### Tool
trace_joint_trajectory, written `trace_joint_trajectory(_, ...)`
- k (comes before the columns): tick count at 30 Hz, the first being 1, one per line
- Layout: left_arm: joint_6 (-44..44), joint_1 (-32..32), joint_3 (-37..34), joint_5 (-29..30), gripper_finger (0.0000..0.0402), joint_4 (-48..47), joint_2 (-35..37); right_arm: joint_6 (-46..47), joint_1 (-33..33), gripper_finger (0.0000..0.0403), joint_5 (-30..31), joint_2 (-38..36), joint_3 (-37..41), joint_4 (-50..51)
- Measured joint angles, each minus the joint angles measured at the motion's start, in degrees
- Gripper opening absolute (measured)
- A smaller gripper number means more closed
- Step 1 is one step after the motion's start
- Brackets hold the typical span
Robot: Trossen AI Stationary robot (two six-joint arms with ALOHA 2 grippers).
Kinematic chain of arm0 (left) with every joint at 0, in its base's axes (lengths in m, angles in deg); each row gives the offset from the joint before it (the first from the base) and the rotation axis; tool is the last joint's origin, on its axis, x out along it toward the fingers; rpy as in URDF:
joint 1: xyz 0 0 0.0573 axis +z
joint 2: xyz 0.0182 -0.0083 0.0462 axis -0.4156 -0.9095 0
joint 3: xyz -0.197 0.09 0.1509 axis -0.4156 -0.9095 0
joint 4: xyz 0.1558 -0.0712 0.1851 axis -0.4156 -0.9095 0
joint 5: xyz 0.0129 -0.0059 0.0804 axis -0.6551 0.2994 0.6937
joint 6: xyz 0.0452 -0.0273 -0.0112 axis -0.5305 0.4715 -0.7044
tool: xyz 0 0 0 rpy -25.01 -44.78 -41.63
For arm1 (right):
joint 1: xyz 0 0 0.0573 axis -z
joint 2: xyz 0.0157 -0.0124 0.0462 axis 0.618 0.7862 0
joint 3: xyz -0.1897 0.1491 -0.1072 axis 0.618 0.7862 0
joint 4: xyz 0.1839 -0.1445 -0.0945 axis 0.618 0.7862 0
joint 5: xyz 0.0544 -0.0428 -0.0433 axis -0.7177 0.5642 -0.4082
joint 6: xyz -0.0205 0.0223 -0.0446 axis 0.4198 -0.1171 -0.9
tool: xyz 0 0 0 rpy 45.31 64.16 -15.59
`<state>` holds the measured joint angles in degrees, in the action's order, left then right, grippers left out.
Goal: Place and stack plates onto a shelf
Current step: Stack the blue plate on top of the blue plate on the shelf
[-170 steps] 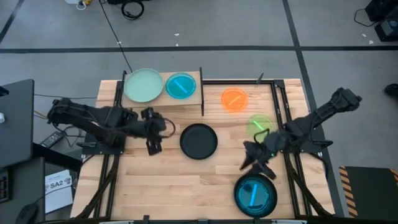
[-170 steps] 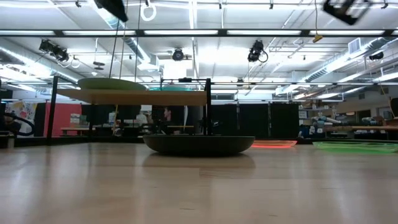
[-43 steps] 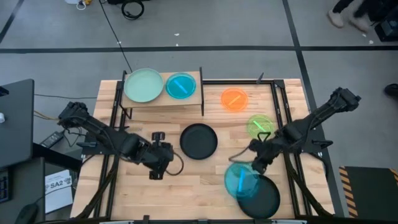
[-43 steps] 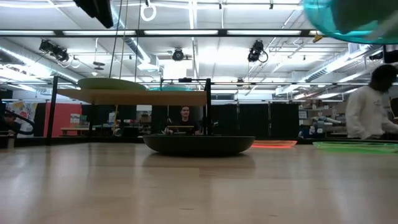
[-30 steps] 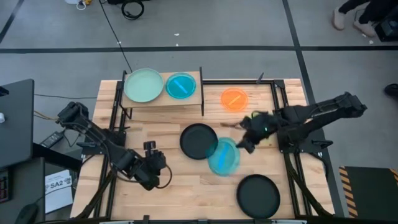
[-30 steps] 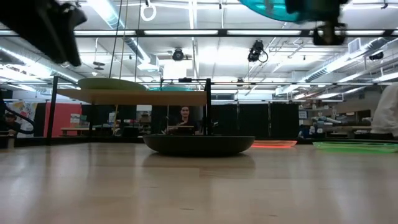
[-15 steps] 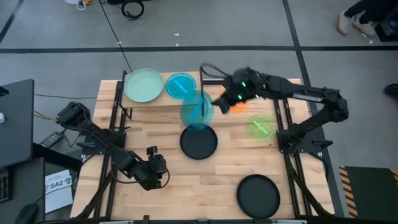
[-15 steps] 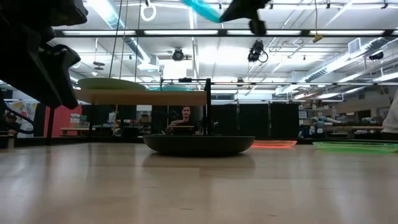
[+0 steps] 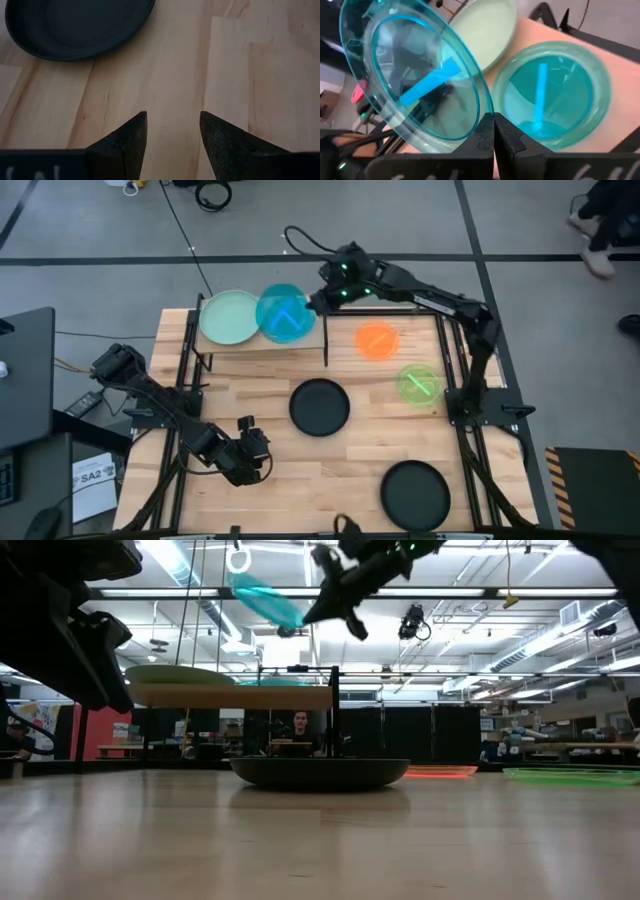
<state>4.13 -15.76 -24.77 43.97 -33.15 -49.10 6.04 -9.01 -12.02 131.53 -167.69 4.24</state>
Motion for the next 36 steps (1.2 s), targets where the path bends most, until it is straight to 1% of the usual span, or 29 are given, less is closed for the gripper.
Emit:
trace_joint_trajectory(3,-0.02,0.00,0.01,0.00,0.0189,0.10,0.00,0.20,1.98,0.0002,-1.30,3.22,-1.49,0.37)
trace_joint_trajectory(7,-0.04,0.00,0.02,0.00,0.0189,0.20,-0.02,0.98,4.22,0.0002,-1.63,5.68,-1.55,1.33)
trace_joint_trajectory(11,-0.09,0.00,0.02,0.00,0.0189,0.23,-0.02,0.92,5.96,0.0002,-1.49,6.92,-1.55,3.55)
trace_joint_trajectory(14,-0.11,0.00,0.02,0.00,0.0189,0.22,-0.02,0.67,6.65,0.0002,-0.20,6.76,-1.53,3.77)
trace_joint_trajectory(17,-0.17,0.00,0.02,0.00,0.0189,0.22,-0.02,0.48,6.74,0.0002,0.03,6.67,-1.51,3.89)
trace_joint_trajectory(24,-0.17,0.00,0.02,0.00,0.0189,0.42,-0.02,0.07,6.31,0.0002,4.12,6.67,-1.48,3.93)
trace_joint_trajectory(29,-0.15,0.00,0.02,0.00,0.0189,0.42,-0.02,0.03,5.86,0.0003,4.51,6.67,-1.46,4.11)
trace_joint_trajectory(32,-0.13,0.00,0.02,0.00,0.0189,0.42,-0.02,-0.78,5.12,0.0003,7.15,6.67,-1.44,4.33)
trace_joint_trajectory(36,-0.13,0.00,0.02,0.00,0.0189,0.42,-0.02,-1.05,4.50,0.0003,7.24,6.67,-1.44,4.33)
